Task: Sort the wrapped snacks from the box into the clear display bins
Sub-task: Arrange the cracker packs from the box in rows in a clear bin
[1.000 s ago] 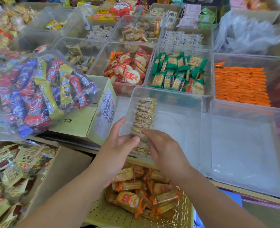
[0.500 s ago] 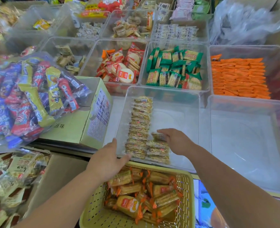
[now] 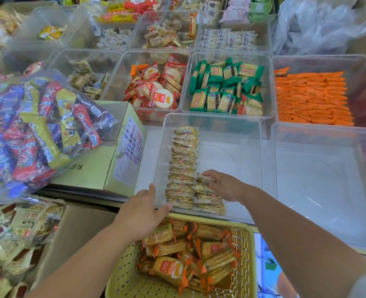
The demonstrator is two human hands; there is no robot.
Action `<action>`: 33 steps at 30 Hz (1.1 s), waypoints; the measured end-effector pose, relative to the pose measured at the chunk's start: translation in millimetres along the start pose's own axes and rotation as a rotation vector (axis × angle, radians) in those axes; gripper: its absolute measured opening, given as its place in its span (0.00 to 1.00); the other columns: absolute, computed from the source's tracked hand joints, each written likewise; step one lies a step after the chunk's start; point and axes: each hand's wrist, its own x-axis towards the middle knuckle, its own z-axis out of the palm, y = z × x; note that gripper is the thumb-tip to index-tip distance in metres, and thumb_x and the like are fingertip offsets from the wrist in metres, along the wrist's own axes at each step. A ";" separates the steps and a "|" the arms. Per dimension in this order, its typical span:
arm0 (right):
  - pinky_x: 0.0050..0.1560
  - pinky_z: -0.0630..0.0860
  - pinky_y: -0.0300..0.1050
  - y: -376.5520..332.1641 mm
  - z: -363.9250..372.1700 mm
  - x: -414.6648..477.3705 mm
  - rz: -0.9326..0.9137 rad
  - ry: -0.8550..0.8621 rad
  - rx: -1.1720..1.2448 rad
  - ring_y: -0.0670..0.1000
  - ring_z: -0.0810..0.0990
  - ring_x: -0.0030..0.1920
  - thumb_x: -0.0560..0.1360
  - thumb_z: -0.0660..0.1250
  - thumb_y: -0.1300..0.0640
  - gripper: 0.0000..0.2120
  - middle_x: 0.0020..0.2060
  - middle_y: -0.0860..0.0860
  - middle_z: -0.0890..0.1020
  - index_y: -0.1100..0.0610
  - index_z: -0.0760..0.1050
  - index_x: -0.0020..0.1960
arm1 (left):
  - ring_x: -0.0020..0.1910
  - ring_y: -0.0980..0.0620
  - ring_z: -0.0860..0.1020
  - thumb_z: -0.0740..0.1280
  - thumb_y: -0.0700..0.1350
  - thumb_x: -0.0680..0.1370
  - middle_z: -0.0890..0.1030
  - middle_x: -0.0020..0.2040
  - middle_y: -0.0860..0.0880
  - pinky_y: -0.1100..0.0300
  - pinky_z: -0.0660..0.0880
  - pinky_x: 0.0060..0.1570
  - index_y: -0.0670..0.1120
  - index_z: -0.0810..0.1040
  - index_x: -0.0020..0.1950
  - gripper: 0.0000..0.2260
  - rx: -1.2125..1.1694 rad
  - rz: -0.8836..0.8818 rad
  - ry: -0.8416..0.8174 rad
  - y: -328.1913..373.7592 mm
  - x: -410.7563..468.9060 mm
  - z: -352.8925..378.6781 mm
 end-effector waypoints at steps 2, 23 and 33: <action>0.53 0.73 0.48 -1.6 1.6 -0.1 0.011 0.000 -0.020 0.57 0.77 0.59 0.85 0.54 0.56 0.20 0.71 0.57 0.71 0.45 0.62 0.77 | 0.79 0.47 0.62 0.55 0.70 0.80 0.61 0.82 0.46 0.51 0.66 0.72 0.46 0.46 0.85 0.43 -0.021 0.010 0.019 -2.0 -1.9 0.3; 0.75 0.59 0.59 -251.4 228.0 -111.5 -0.727 0.288 -0.485 0.59 0.64 0.73 0.75 0.56 0.33 0.27 0.70 0.51 0.71 0.47 0.74 0.66 | 0.66 0.58 0.73 0.71 0.56 0.78 0.75 0.63 0.62 0.58 0.71 0.65 0.58 0.77 0.66 0.16 -0.469 -0.122 0.609 -223.3 -202.4 11.5; 0.68 0.29 0.77 -302.8 335.8 -98.0 -0.499 0.258 -0.969 0.57 0.60 0.76 0.74 0.45 0.28 0.32 0.67 0.43 0.75 0.41 0.78 0.64 | 0.69 0.46 0.74 0.64 0.67 0.76 0.74 0.73 0.48 0.54 0.72 0.62 0.53 0.69 0.76 0.32 -0.209 -0.448 0.169 -429.2 -193.7 0.9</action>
